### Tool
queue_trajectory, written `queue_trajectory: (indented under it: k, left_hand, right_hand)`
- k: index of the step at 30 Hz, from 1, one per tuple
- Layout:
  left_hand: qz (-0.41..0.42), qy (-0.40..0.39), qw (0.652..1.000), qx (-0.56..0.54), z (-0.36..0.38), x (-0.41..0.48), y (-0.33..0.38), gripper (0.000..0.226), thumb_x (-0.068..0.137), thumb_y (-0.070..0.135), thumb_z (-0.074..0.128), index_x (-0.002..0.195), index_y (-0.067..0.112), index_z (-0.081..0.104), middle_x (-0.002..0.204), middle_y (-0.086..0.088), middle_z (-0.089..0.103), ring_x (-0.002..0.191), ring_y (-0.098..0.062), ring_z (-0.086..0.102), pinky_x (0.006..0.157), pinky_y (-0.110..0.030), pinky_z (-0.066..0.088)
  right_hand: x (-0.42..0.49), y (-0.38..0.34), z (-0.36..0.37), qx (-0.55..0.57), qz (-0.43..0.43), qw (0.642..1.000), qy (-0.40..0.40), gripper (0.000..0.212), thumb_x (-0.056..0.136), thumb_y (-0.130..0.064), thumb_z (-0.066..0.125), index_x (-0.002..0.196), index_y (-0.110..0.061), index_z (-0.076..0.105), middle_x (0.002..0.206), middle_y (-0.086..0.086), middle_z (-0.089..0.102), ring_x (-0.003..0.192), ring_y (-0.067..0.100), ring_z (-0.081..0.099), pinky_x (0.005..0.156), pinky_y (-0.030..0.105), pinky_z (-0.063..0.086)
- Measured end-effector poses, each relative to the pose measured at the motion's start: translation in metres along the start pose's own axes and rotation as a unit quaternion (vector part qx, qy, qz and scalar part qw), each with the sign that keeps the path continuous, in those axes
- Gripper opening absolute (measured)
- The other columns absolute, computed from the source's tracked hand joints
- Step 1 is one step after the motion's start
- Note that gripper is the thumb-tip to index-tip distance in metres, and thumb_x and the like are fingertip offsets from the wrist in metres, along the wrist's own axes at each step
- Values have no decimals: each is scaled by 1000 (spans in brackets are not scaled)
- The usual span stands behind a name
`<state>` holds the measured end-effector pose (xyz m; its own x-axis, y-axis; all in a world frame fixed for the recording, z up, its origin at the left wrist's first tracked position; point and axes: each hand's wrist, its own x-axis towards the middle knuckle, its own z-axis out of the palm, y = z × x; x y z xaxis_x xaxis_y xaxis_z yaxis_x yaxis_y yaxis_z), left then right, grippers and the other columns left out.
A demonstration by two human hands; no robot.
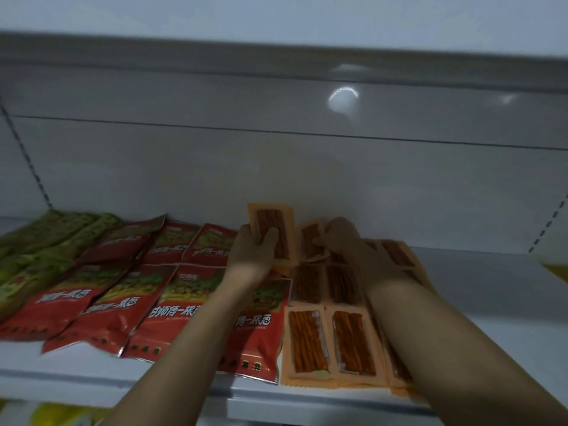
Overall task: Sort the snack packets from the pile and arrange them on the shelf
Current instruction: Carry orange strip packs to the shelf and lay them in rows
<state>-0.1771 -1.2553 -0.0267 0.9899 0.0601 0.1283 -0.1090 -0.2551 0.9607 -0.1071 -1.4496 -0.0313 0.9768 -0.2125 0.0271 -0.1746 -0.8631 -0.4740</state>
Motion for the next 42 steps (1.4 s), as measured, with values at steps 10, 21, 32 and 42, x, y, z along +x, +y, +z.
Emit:
queue_trajectory:
  k: [10, 21, 32, 42]
  left_hand:
    - [-11, -26, 999, -24, -6, 11, -14, 34, 99, 35, 53, 110, 4, 60, 99, -14, 68, 77, -25, 71, 52, -35, 58]
    - [5, -49, 998, -46, 2, 18, -11, 29, 101, 37, 50, 115, 11, 48, 101, 1, 59, 87, -12, 61, 62, -24, 53]
    - [-42, -97, 968, -230, 15, 15, 13, 44, 95, 42, 60, 125, 12, 47, 119, -9, 63, 99, -30, 68, 75, -48, 60]
    - [-50, -161, 944, -284, 18, 15, 21, 53, 89, 24, 70, 133, 7, 46, 121, -17, 65, 97, -31, 71, 70, -39, 60]
  right_hand:
    - [0, -6, 8, -89, 11, 996, 0, 35, 86, -33, 71, 107, -5, 70, 111, 12, 68, 108, 28, 63, 80, 32, 48]
    - [-54, -52, -38, 181, -112, 976, 47, 24, 96, -40, 59, 94, -18, 69, 85, 2, 72, 68, 13, 68, 58, 21, 49]
    - [-81, -49, -52, 119, -175, 977, 12, 70, 73, -39, 84, 134, -26, 53, 93, -13, 56, 80, 3, 55, 62, 13, 38]
    - [-64, -28, -65, 351, -92, 932, -6, 69, 69, -2, 86, 129, -20, 57, 91, 21, 67, 84, 38, 70, 75, 55, 59]
